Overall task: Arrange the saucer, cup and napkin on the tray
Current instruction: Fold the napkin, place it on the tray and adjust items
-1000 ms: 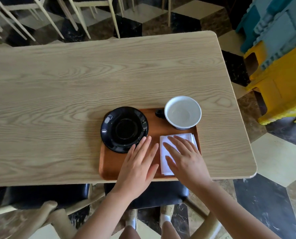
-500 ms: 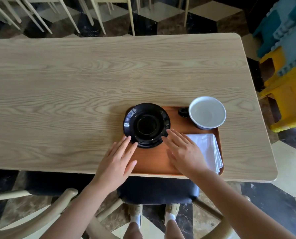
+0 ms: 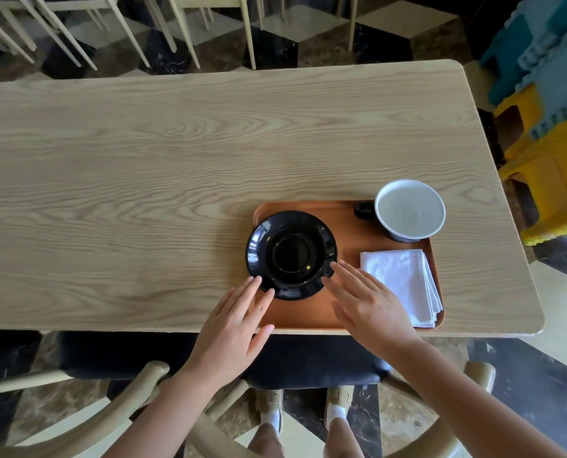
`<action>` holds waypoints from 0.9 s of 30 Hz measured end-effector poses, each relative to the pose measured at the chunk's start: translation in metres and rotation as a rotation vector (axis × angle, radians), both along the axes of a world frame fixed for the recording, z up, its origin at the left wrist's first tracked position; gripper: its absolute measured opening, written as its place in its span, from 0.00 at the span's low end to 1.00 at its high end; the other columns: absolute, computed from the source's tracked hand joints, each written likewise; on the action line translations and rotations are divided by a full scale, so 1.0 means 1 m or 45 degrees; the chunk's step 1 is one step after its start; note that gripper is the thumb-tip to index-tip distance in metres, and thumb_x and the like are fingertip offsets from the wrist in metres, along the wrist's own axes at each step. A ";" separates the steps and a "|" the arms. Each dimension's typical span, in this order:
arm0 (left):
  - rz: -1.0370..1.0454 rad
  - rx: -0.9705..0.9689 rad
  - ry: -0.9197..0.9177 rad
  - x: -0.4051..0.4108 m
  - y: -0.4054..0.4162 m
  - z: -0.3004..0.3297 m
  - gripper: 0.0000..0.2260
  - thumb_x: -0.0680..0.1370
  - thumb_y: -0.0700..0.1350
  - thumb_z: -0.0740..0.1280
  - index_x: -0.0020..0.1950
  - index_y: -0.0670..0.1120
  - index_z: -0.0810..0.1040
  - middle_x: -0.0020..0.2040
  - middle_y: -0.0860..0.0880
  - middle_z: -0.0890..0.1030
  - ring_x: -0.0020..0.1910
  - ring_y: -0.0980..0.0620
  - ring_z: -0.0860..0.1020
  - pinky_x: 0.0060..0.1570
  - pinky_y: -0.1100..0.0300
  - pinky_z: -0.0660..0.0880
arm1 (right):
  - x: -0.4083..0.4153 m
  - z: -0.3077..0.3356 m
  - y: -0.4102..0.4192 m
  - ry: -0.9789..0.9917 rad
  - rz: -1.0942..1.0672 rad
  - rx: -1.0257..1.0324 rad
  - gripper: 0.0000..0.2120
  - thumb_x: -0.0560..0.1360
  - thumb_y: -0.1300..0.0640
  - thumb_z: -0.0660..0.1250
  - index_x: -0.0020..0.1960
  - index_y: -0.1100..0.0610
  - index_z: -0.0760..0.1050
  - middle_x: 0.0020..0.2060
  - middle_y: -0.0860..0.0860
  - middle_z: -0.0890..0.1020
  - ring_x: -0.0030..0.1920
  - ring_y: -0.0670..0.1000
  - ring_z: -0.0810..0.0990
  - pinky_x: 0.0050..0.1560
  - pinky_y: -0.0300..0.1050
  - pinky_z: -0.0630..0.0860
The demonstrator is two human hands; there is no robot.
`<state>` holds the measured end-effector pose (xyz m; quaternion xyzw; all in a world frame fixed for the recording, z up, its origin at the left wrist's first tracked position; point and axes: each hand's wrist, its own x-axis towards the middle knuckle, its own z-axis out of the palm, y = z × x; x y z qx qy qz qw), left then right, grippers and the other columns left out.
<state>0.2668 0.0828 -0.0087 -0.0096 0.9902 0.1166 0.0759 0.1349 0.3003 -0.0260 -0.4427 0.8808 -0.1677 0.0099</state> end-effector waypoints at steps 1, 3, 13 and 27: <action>-0.002 0.000 0.001 0.001 0.000 0.000 0.23 0.80 0.54 0.51 0.71 0.46 0.66 0.72 0.42 0.67 0.71 0.47 0.64 0.68 0.50 0.65 | 0.001 0.001 0.000 -0.001 -0.002 0.007 0.15 0.74 0.57 0.60 0.59 0.58 0.77 0.61 0.58 0.78 0.63 0.56 0.75 0.60 0.52 0.76; -0.002 0.007 -0.007 0.003 0.001 -0.001 0.23 0.79 0.54 0.54 0.71 0.45 0.66 0.72 0.42 0.67 0.72 0.47 0.64 0.67 0.50 0.66 | 0.003 0.001 -0.001 -0.008 -0.008 0.015 0.16 0.75 0.56 0.58 0.59 0.58 0.76 0.61 0.58 0.78 0.64 0.56 0.75 0.60 0.52 0.76; -0.059 -0.029 0.076 -0.017 -0.004 0.015 0.26 0.80 0.56 0.46 0.65 0.43 0.73 0.64 0.43 0.76 0.64 0.47 0.74 0.66 0.53 0.67 | -0.002 0.017 -0.002 0.029 -0.012 0.000 0.15 0.73 0.56 0.60 0.57 0.58 0.77 0.58 0.58 0.80 0.62 0.57 0.76 0.58 0.56 0.76; 0.126 0.102 0.066 -0.221 0.088 0.035 0.20 0.75 0.53 0.63 0.57 0.38 0.75 0.54 0.41 0.80 0.53 0.40 0.78 0.50 0.50 0.74 | -0.130 0.060 0.057 -0.212 -0.768 0.192 0.23 0.72 0.56 0.65 0.66 0.59 0.67 0.64 0.58 0.73 0.63 0.60 0.70 0.59 0.55 0.71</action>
